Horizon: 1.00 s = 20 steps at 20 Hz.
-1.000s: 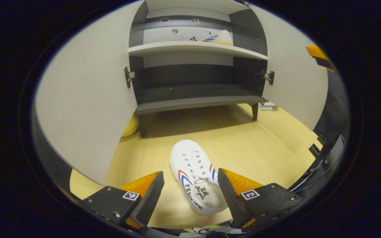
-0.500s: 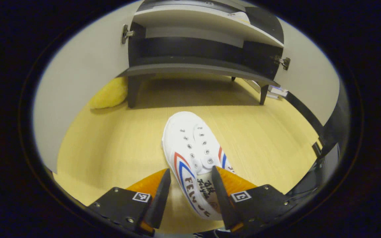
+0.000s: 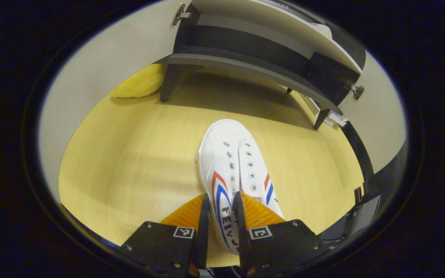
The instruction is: Grab one shoe with the right hand and put it into the shoe cabinet, grab the other shoe with the left hand and put it into the shoe cabinet; then close the right door with the right hand and the left door with the left hand.
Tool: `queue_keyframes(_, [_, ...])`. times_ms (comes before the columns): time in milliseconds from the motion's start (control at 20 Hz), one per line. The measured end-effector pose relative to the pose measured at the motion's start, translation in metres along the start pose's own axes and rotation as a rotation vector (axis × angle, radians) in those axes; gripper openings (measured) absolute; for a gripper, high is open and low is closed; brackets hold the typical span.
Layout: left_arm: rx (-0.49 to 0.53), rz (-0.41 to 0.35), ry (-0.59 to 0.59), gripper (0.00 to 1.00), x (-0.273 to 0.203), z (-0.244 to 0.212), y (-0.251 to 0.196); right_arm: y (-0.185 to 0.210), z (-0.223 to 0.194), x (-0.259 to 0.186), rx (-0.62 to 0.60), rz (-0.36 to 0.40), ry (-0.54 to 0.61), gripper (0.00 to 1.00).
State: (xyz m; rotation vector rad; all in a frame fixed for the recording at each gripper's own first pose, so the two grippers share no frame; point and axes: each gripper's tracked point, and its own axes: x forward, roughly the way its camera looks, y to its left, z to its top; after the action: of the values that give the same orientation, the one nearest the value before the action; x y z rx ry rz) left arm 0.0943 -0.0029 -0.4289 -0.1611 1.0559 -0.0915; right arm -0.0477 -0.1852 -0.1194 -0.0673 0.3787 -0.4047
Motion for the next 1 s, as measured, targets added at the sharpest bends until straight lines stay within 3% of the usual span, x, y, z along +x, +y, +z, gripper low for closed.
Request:
queue_keyframes(50, [0.002, 0.014, -0.010, 0.35, -0.003, 0.002, 0.003, -0.001, 0.000, 0.002, 0.006, -0.002, -0.004, 1.00])
queue_keyframes(100, [0.008, 0.021, 0.004, 0.23, 0.003, 0.000, 0.000, -0.001, 0.001, 0.002, 0.015, -0.003, -0.007, 1.00])
queue_keyframes(150, [0.033, 0.047, 0.007, 0.23, 0.000, 0.002, 0.005, -0.002, 0.001, 0.004, 0.022, -0.005, -0.011, 1.00])
queue_keyframes(250, [0.029, 0.076, 0.016, 0.08, -0.002, 0.004, 0.002, -0.004, 0.002, 0.006, 0.033, -0.012, -0.020, 0.98])
queue_keyframes(350, [0.039, 0.107, -0.005, 0.08, -0.003, 0.008, 0.004, -0.007, 0.005, 0.010, 0.043, -0.025, -0.035, 0.98])
queue_keyframes(400, [0.037, 0.111, -0.006, 0.02, -0.004, 0.011, 0.002, -0.010, 0.008, 0.015, 0.051, -0.031, -0.042, 1.00])
queue_keyframes(650, [0.043, 0.086, -0.027, 0.00, -0.015, 0.033, 0.001, -0.041, 0.018, 0.035, 0.093, -0.074, -0.067, 0.98])
queue_keyframes(1000, [0.074, 0.035, -0.207, 0.01, -0.033, 0.052, 0.005, -0.069, 0.031, 0.077, 0.095, -0.108, -0.110, 0.98])
